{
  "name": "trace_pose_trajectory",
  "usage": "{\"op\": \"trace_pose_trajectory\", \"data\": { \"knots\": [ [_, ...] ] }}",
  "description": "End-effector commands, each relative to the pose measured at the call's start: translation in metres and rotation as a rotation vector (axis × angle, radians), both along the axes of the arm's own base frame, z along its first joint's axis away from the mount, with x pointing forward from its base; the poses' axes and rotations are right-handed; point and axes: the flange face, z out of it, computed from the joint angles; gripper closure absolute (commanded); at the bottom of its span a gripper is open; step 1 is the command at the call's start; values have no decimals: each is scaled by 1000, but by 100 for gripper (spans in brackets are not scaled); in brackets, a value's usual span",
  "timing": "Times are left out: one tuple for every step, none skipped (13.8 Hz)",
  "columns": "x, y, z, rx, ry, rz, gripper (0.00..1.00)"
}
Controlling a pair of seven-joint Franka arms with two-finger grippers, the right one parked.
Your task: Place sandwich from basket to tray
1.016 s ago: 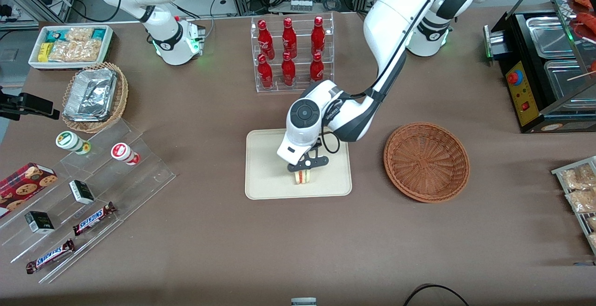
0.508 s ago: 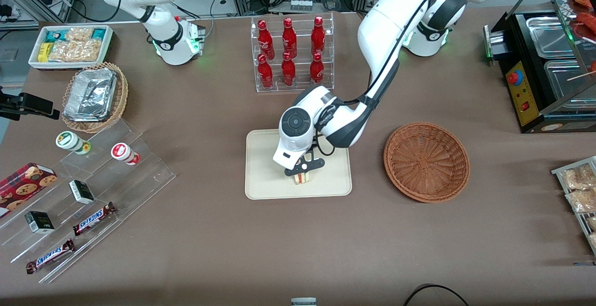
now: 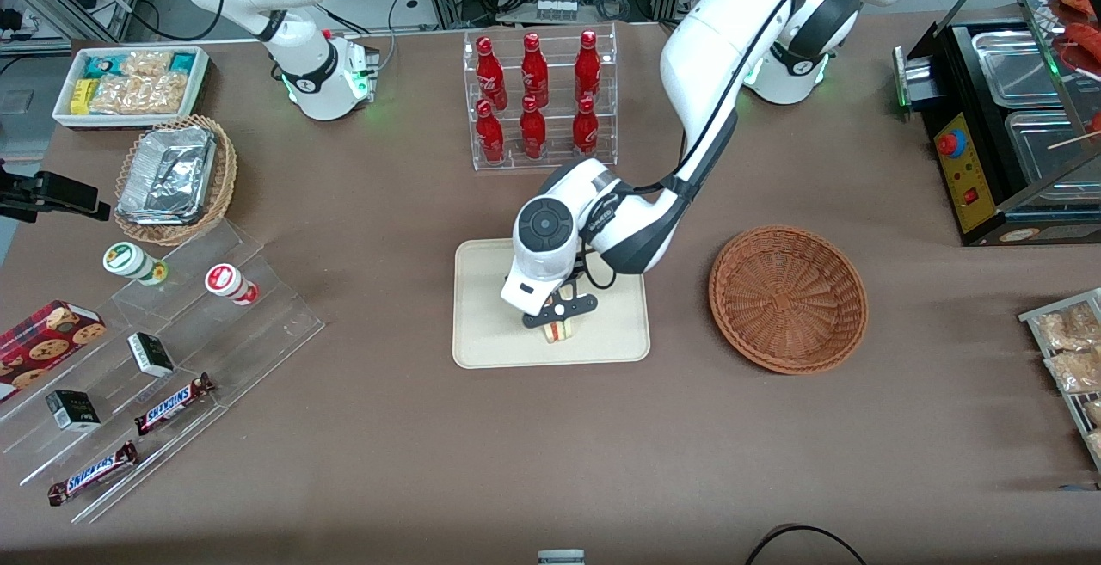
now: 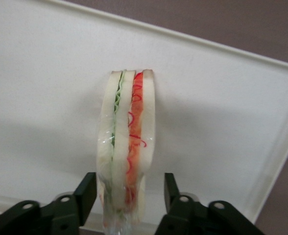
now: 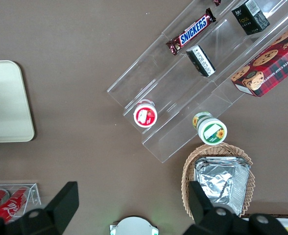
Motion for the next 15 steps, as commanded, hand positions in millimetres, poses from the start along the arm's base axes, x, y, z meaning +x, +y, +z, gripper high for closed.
{"op": "trace_pose_trajectory", "data": {
  "knots": [
    [-1,5,60,-8,-24,20,0],
    [-1,8,78,-10,-34,14,0],
    [1,13,91,-11,-42,13,0],
    [8,22,100,-13,-46,26,0],
    [20,38,111,-12,-57,24,0],
    [22,45,119,-9,-62,-32,0],
    [27,57,127,1,-64,-92,0],
    [44,85,132,10,-50,-131,0],
    [58,112,144,9,-36,-162,0],
    [64,134,149,18,-14,-202,0],
    [70,156,152,28,-6,-251,0],
    [73,181,156,33,7,-270,0],
    [76,211,158,39,14,-266,0],
    [85,245,162,37,16,-271,0],
    [90,273,172,31,16,-313,0]
  ]
}}
